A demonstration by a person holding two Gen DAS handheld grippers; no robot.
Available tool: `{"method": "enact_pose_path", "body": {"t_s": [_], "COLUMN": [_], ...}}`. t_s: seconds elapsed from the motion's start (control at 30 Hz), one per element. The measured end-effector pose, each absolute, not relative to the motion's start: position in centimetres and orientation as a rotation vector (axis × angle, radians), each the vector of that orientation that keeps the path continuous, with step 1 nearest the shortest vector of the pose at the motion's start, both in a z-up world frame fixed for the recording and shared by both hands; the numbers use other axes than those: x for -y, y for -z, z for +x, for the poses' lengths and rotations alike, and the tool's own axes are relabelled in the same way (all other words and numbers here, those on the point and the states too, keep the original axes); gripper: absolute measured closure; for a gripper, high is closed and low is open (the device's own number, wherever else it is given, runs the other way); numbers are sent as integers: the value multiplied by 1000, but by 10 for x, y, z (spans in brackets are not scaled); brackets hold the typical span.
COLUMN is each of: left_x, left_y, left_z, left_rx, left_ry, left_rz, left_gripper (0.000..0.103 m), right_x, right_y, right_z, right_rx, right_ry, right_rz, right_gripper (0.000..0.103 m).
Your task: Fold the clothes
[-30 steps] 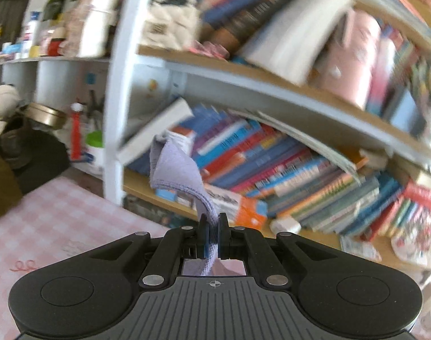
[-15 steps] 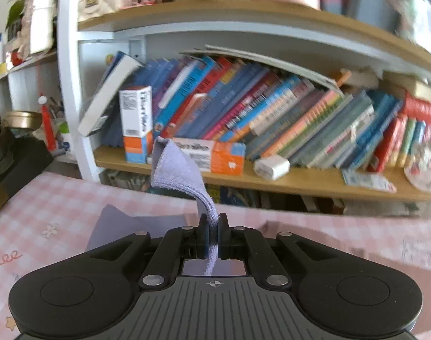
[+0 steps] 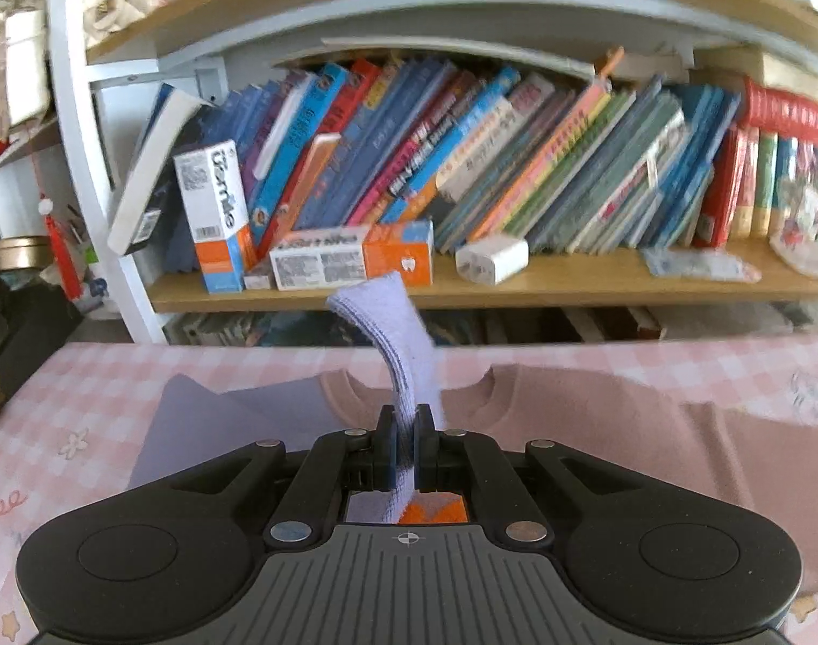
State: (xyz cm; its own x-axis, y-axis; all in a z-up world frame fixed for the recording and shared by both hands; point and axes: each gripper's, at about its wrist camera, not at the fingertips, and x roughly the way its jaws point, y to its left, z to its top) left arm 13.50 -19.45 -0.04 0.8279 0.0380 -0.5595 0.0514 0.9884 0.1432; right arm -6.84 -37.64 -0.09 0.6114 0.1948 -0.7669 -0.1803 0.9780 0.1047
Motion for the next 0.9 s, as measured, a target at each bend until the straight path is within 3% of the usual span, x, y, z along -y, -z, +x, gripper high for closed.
{"method": "enact_pose_path", "body": {"t_s": [0.13,0.2,0.3,0.77,0.83,0.9], "left_x": [204,206,194,36,24,15], "left_y": [12,12,5,-8,-4,0], "left_z": [136,127,108,18,9,2], "left_rx": [-679,-691,-680,-751,-773,-786], "left_ry": [101,174,216,-205,-235,-250], "left_rz": [191,181,153,101,129,151], "left_gripper": [85,68,63,63,58,42], "right_x": [377,376,371,361,360,358], "right_y": [1,0,-2,-2,-1,1], "right_z": [-70,-70,-68,-55,-54,-54], "right_rx": [-887,-883,-873,-848,-851,-856], "right_ry": [-204,-206,-220,-261,-268,-271], "right_rz": [12,11,14,70,76,80], "right_gripper": [2,2,2,2,2,3]}}
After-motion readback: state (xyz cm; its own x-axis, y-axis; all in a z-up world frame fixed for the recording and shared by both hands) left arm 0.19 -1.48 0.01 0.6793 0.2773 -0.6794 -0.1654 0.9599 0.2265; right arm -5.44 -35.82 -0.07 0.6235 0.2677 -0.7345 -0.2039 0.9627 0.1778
